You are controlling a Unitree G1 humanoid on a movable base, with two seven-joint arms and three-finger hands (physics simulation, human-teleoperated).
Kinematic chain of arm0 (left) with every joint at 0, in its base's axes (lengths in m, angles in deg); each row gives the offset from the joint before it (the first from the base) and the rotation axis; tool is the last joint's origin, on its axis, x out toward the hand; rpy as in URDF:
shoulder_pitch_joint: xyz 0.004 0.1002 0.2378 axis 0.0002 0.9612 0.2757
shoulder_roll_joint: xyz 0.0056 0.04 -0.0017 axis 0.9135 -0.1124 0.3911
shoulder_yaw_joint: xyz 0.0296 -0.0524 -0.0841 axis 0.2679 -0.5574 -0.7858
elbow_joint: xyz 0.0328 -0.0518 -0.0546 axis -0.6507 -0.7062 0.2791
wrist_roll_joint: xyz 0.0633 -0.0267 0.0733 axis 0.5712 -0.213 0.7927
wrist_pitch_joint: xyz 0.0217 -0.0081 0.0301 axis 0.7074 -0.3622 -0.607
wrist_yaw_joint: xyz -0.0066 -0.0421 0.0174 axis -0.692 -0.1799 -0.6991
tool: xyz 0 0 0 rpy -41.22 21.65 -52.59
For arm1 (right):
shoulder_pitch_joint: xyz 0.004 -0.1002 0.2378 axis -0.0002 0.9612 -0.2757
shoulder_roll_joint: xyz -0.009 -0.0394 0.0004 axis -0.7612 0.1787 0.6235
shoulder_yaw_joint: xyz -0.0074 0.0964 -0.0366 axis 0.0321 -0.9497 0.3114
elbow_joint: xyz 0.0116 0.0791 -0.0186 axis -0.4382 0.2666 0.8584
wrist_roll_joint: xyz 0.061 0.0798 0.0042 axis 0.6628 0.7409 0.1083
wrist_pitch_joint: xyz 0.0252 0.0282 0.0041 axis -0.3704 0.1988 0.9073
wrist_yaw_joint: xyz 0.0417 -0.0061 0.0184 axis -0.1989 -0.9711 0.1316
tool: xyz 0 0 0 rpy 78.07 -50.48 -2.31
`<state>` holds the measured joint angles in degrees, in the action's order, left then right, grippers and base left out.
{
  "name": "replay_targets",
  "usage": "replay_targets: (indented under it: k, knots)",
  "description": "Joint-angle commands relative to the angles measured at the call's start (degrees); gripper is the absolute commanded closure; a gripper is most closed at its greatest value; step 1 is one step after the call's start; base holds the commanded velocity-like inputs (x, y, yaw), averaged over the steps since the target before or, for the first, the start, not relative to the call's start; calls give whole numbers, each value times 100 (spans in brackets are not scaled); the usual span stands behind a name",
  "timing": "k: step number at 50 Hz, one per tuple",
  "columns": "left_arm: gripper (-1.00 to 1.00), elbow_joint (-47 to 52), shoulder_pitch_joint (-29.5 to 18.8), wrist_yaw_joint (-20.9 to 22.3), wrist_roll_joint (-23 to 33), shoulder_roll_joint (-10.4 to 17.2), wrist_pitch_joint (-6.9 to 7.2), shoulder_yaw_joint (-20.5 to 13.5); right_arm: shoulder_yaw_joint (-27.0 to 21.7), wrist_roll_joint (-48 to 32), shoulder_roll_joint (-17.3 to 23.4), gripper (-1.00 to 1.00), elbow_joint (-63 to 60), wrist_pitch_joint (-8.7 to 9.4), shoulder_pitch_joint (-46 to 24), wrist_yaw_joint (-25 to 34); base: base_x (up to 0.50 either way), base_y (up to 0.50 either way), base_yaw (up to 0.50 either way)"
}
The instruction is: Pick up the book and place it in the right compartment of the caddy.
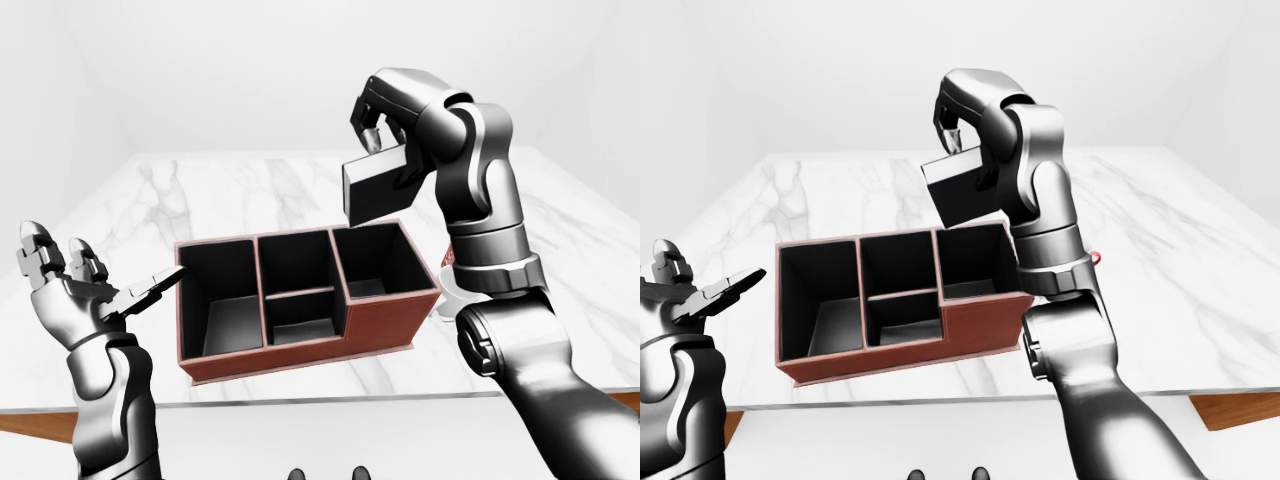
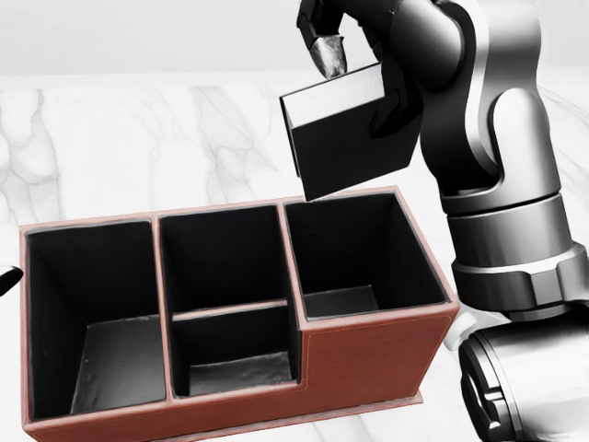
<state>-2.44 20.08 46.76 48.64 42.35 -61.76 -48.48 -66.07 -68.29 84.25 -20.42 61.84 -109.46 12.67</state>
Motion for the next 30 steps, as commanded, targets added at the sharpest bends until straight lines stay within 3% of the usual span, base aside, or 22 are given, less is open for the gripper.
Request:
replay_targets:
  k: [1,21,23,30]
  knots:
    - [-100,24,6,-5,-7,2,21,-6,51,65,-216,100,241,0,285,-1,0,0,0]
    - [-100,-26,-13,-4,-8,8,-10,-4,42,248,-154,100,579,0,472,-1,0,0,0]
    - [-100,37,-4,-21,-21,16,47,-10,59,244,-165,100,566,0,534,-1,0,0,0]
    - [-100,-31,-21,-8,-17,20,-2,-15,55,295,-207,100,517,0,749,-1,0,0,0]
